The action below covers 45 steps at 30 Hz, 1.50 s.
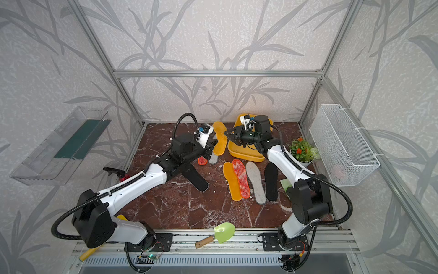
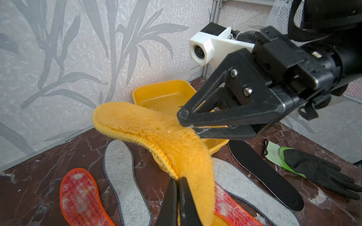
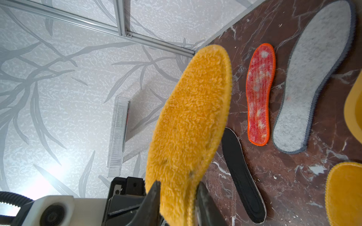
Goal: Put the insoles into the storage box
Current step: Pick up the insole from the center of the board.
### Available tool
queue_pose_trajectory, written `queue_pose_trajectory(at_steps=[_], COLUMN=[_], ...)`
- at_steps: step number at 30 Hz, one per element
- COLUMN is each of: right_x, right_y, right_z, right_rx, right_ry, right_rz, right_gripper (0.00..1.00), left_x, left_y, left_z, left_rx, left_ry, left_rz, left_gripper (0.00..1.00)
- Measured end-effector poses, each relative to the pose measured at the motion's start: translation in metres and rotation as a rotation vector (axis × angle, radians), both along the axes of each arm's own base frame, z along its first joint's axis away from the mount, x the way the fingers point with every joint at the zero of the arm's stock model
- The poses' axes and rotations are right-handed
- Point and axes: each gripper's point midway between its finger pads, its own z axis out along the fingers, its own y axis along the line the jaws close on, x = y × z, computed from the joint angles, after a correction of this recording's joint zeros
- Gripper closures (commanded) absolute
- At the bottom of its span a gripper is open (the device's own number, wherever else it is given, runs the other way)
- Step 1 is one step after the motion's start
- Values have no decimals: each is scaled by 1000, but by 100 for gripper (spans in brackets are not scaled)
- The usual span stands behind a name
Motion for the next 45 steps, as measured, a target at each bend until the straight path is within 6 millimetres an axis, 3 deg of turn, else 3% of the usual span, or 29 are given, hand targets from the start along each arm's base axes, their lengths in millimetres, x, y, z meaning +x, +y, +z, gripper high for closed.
queue_pose_trajectory(at_steps=[10, 20, 27, 35, 41, 45], right_x=[-3, 0, 7, 13, 10, 6], right_y=[3, 9, 10, 3, 1, -3], right_z=[0, -7, 0, 2, -7, -3], right_rx=[49, 113, 161, 173, 118, 57], right_ry=[26, 82, 72, 66, 68, 32], right_rz=[17, 41, 43, 25, 29, 21], right_gripper=[59, 55, 55, 61, 67, 72], left_x=[-3, -2, -5, -9, -10, -10], left_y=[3, 2, -3, -4, -3, -3], left_z=[-9, 8, 14, 1, -5, -6], left_rx=[13, -11, -26, -10, 2, 0], left_ry=[-28, -96, -114, -96, -82, -73], left_rz=[-5, -6, -31, -39, -36, -34], left_gripper=[100, 100, 100, 100, 100, 100])
